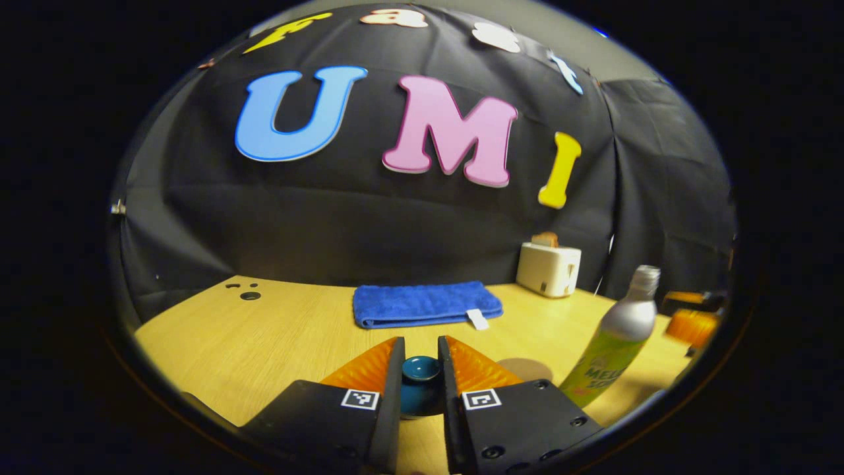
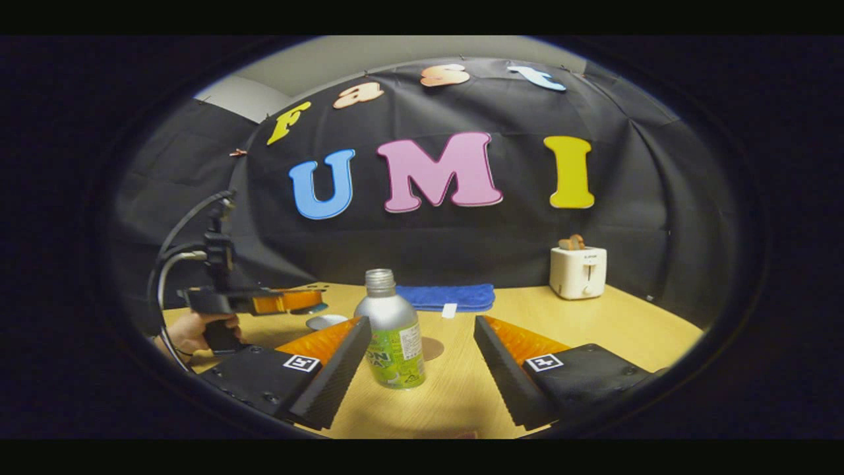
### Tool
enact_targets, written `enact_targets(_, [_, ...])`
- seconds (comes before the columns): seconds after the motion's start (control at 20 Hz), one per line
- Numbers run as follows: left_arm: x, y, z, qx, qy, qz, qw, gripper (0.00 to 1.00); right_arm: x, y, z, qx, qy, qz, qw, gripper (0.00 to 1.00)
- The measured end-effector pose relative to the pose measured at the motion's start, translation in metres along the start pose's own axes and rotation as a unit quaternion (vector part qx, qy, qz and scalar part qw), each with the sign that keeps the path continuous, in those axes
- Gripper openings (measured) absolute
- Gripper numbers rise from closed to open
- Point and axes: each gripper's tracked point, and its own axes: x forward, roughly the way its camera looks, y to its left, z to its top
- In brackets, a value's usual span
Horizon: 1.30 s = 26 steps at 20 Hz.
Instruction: Open the teacup lid with one hand, grasp the water bottle and pour water into the teacup with the other hand; after pouring, place the water bottle on the coaster and then close the teacup lid.
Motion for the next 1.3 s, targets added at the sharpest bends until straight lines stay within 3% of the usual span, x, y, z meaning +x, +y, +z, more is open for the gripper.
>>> enact_targets(0.2, [-0.054, 0.012, 0.018, -0.105, -0.034, -0.012, 0.994, 0.31, 0.017, 0.012, -0.013, 0.029, 0.015, 0.012, 0.999, 0.99])
enact_targets(0.5, [-0.090, 0.064, 0.015, -0.097, -0.046, 0.045, 0.993, 0.31, 0.027, 0.028, -0.018, -0.026, 0.016, 0.006, 1.000, 1.00])
enact_targets(0.75, [-0.094, 0.070, 0.017, -0.106, -0.048, 0.039, 0.992, 0.31, 0.049, 0.034, -0.041, -0.050, 0.047, -0.009, 0.998, 0.99])
enact_targets(0.9, [-0.096, 0.073, 0.019, -0.120, -0.051, 0.031, 0.991, 0.31, 0.058, 0.036, -0.047, -0.039, 0.055, -0.016, 0.998, 0.89])
enact_targets(0.95, [-0.096, 0.075, 0.018, -0.122, -0.051, 0.031, 0.991, 0.31, 0.059, 0.036, -0.046, -0.042, 0.057, -0.015, 0.997, 0.82])
enact_targets(1.15, [-0.095, 0.079, 0.015, -0.129, -0.048, 0.031, 0.990, 0.31, 0.071, 0.029, -0.025, -0.151, 0.051, -0.033, 0.987, 0.79])
enact_targets(1.3, [-0.095, 0.081, 0.014, -0.131, -0.045, 0.029, 0.990, 0.31, 0.089, 0.025, -0.002, -0.274, 0.047, -0.049, 0.959, 0.78])
